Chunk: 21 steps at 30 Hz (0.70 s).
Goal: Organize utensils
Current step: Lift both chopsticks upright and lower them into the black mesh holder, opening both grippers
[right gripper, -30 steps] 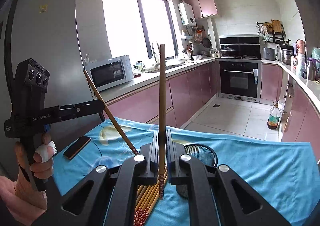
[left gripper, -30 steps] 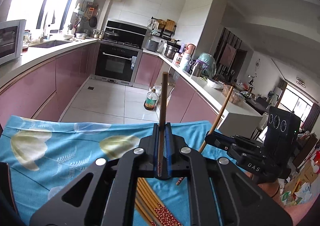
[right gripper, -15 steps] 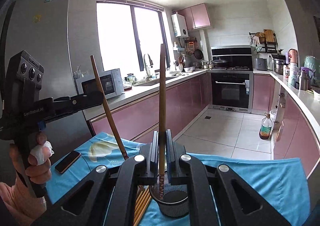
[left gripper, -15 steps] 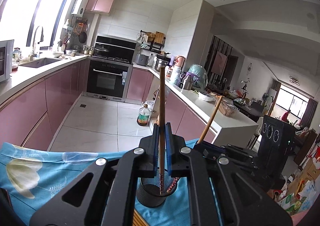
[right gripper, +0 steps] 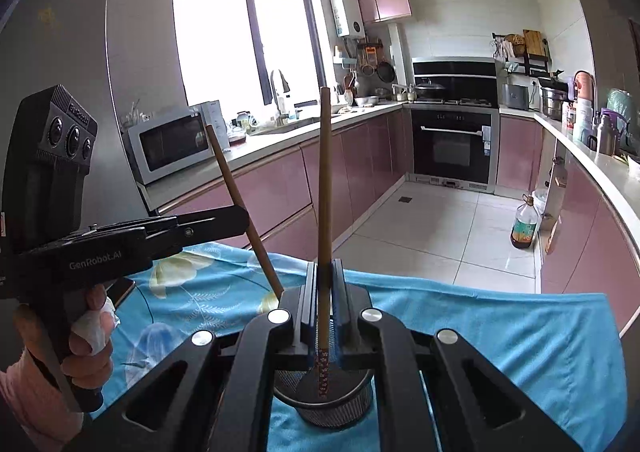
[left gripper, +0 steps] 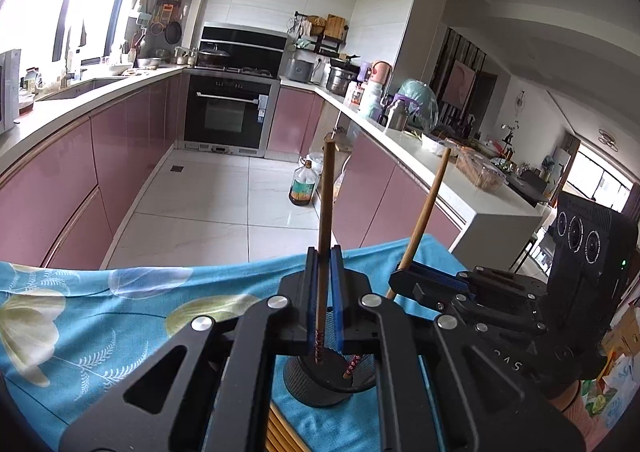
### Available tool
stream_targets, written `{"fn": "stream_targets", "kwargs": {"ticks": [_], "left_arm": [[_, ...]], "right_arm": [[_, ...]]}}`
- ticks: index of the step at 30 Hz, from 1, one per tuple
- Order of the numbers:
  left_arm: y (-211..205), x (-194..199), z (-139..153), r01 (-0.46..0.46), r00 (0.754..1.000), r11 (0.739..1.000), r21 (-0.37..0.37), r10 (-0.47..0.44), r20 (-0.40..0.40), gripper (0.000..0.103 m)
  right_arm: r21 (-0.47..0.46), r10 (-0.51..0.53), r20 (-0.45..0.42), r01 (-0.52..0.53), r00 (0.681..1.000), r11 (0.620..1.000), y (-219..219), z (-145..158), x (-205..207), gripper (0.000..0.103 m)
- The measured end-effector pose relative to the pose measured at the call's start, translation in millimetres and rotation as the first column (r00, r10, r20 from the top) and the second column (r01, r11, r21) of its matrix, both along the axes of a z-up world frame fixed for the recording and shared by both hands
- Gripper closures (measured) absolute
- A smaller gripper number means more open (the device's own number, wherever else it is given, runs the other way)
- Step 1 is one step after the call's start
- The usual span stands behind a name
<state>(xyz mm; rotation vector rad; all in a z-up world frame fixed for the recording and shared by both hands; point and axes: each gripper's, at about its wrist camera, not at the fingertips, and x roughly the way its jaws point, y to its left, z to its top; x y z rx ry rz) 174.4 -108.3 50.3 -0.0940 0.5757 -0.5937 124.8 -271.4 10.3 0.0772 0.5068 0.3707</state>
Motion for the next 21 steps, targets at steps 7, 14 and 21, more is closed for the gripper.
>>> {"fn": "stream_targets", "kwargs": {"ticks": [7,14,21], "left_arm": [[-12.1,19.6,-30.8,0.021,0.998,0.998,0.059,-0.017,-0.060,0.096],[-10.3,35.4,-42.6,0.018,0.995,0.998,0.066,-0.012,-0.095,0.096],[0.6,35.7,-52.4,-0.006,0.995,0.998,0.069,0.012,-0.095,0.084]], "right_arm": [[-0.017,0.009,-0.091,-0.010,0.996,1.000,2.5,-18.7,12.8,0.097],[-0.019,-0.009,-0.125,0.007,0.992,1.000,6.6,-27.0,22.5,0.095],[-0.006,-0.044,-0.117,0.043,0.992,0.999,5.8,-29.7,22.6,0.078]]}}
